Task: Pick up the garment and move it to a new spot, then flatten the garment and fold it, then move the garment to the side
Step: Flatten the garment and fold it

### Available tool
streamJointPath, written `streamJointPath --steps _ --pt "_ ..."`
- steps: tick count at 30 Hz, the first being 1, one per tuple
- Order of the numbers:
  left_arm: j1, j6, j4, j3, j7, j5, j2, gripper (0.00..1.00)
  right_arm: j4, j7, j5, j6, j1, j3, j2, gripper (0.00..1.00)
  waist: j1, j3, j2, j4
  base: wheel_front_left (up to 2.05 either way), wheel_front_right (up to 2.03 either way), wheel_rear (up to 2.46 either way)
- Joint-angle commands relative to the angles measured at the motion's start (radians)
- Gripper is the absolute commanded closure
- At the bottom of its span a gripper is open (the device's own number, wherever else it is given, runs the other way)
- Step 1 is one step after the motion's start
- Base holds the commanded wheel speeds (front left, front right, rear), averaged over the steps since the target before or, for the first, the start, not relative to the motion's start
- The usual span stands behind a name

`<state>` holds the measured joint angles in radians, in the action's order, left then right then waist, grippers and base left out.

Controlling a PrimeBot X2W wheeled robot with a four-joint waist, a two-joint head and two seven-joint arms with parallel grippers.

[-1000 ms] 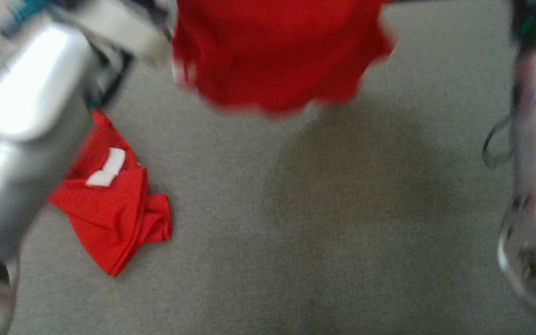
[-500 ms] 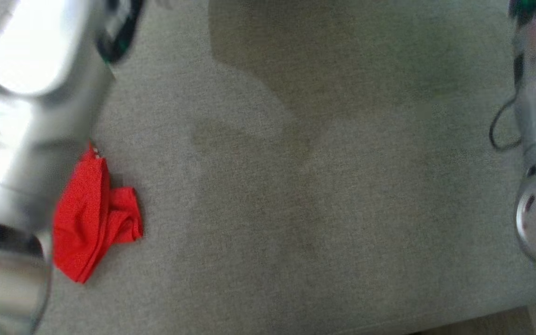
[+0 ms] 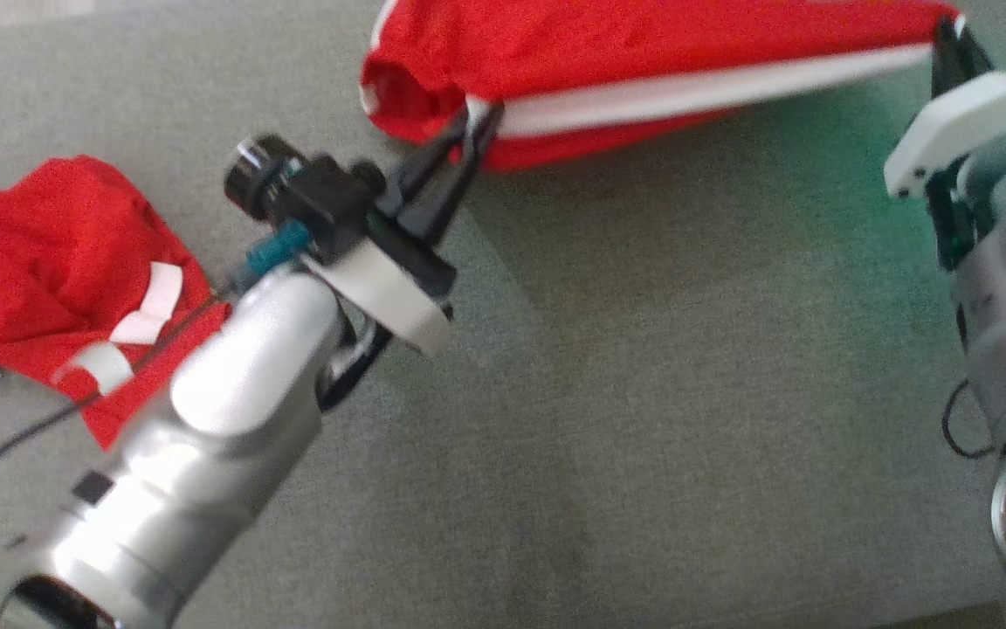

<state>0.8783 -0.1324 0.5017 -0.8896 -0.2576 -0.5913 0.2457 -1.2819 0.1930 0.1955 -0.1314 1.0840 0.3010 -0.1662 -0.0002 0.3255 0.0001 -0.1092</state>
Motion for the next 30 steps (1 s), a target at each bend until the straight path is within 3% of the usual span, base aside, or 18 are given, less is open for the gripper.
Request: streamJointPath --steps 1,9,21,30 --pt "0.028 0.002 -0.032 0.035 -0.004 0.010 0.023 1.00 0.023 -0.003 -0.004 0.001 0.004 -0.016 -0.006 1.00 0.0002 -0.023 -0.0001 0.006 0.00 0.00 0.00" --pt "-0.151 0.010 -0.087 0.056 -0.004 0.106 -0.042 1.00 0.001 -0.055 -0.076 0.001 -0.120 -0.047 -0.069 1.00 0.0002 -0.149 -0.0001 0.009 0.00 0.00 0.00" --pt "-0.372 0.024 -0.165 0.061 -0.004 0.164 -0.117 1.00 0.008 -0.056 -0.178 0.001 -0.290 0.030 -0.154 1.00 0.0002 -0.283 -0.0001 0.012 0.00 0.00 0.00" --pt "-0.447 0.024 -0.180 0.064 -0.004 0.183 -0.146 1.00 0.092 -0.056 -0.205 0.001 -0.355 0.056 -0.136 1.00 0.0002 -0.287 -0.0001 0.026 0.00 0.00 0.00"
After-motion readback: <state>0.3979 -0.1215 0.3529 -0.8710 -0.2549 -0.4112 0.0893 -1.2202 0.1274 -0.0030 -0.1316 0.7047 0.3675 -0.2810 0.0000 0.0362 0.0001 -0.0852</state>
